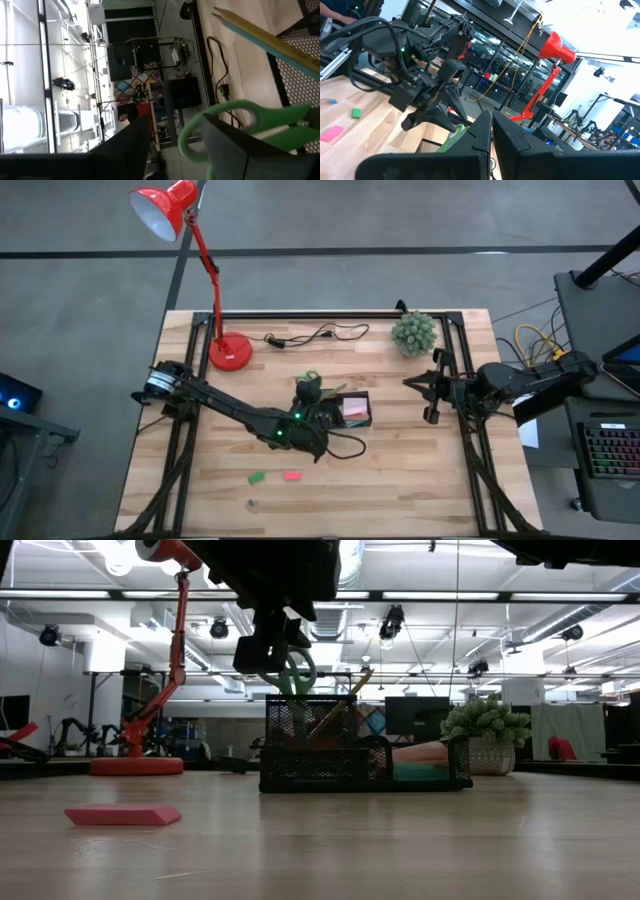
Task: Pick and place office supplies into organizer
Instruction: Put the green eraser into the black desk organizer
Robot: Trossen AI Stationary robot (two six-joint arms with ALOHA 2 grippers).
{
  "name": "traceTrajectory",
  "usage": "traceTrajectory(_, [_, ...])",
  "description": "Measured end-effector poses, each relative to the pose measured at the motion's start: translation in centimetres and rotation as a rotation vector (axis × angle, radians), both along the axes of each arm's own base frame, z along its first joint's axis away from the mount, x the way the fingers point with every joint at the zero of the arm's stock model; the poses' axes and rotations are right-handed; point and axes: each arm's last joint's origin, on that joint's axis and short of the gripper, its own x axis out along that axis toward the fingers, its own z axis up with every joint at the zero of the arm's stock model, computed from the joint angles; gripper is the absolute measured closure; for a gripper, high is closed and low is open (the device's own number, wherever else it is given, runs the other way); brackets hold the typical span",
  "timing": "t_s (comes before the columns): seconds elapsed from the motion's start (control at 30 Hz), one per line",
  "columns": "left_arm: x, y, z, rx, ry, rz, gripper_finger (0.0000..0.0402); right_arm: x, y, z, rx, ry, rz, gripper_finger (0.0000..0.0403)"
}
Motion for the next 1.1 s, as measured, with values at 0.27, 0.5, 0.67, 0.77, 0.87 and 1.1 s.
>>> traceTrajectory(0.27, [-0.4,-0.3,1.0,-0.009,-0.025,-0.012,0.0239,0.0,0.0,0.0,0.0,0.0,0.0,0.0394])
traceTrajectory(0.5, [-0.5,-0.4,1.3,-0.011,-0.032,-0.015,0.0239,0.0,0.0,0.0,0.0,0.0,0.0,0.0394])
traceTrajectory(0.67, [-0.8,-1.2,1.9,-0.02,-0.051,-0.041,0.0239,0.0,0.0,0.0,0.0,0.0,0.0,0.0394])
traceTrajectory(0.77, [-1.5,-2.0,3.2,-0.045,-0.103,-0.069,0.0239,0.0,0.0,0.0,0.004,-0.001,0.001,0.0394])
traceTrajectory(0.87, [-2.5,-2.8,4.6,-0.071,-0.158,-0.098,0.0239,0.0,0.0,0.0,0.005,-0.001,0.001,0.0394])
traceTrajectory(1.1, [-5.2,-4.5,7.6,-0.244,-0.397,-0.162,0.0239,0.0,0.0,0.0,0.008,-0.002,0.001,0.0394])
